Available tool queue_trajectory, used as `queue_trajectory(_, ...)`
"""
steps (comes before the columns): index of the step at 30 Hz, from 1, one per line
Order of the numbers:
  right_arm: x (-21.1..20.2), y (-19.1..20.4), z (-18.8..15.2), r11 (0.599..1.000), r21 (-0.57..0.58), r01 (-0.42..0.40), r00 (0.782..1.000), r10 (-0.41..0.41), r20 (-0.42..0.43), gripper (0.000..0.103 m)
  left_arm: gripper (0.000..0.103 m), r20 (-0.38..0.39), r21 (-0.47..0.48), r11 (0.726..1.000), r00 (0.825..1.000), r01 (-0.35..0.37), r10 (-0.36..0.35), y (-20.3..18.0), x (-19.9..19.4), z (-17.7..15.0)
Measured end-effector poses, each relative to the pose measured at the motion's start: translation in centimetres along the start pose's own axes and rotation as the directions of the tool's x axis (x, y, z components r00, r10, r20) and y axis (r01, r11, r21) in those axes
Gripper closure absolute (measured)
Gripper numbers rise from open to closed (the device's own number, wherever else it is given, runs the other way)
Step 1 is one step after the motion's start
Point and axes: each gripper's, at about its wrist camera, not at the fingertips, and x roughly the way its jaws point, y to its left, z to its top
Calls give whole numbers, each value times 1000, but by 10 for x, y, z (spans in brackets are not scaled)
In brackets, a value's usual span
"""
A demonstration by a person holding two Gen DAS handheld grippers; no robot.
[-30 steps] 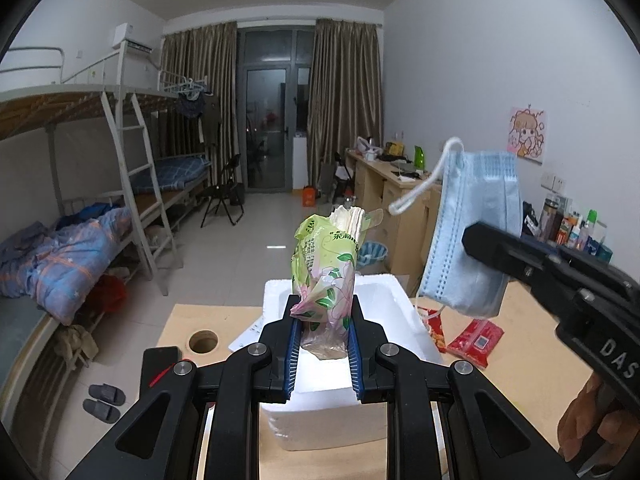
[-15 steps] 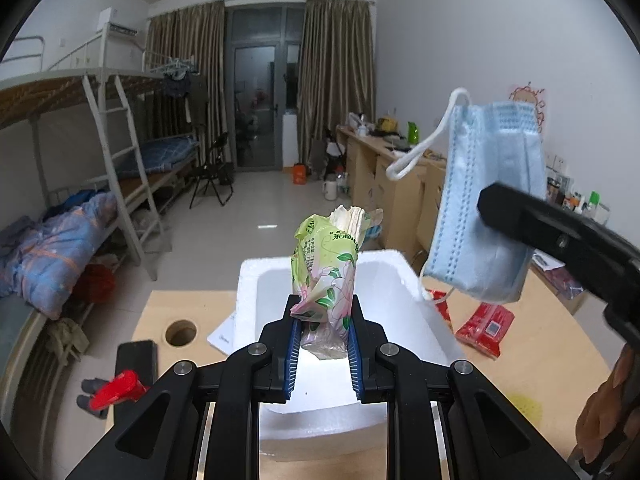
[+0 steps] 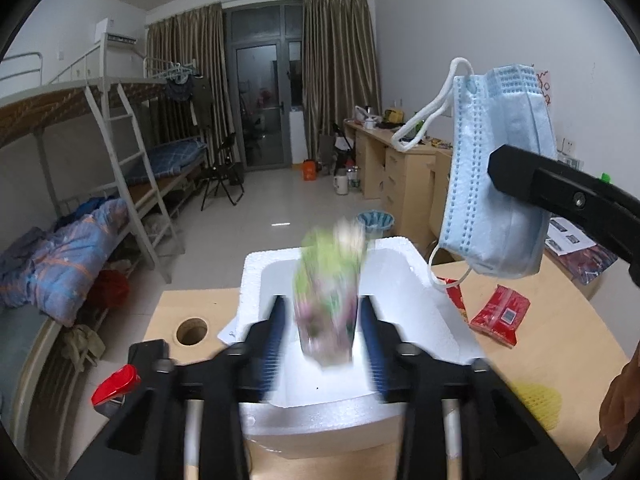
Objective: Organize soft objects
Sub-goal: 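Open the left tool to drop the tissue pack into the foam box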
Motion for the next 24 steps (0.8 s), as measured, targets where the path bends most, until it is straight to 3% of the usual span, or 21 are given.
queue_trajectory(1,-1,-1,0,1000,1,3,1000,-3,3,93,20,4,-6,1000,1000,-2,2,1,-1,0)
queue_trajectory(2,-2,-1,1,1000,1,6,1000,-6,7,93,15,7,-10,1000,1000,-6,6,2,0,0)
queue_trajectory(5,-3,-2,0,1000,3,9,1000,-9,12,93,8,36,-13,999,999,-39,40,1,-3,0)
queue_trajectory(13,0,0,-2,1000,-3,4,1000,-4,-1,93,8,28,-14,996,996,-85,85,5,-3,1)
queue_trajectory(24,17,0,-5,998,5,-66,997,66,-37,93,5,61,-121,977,981,-174,183,42,-27,12)
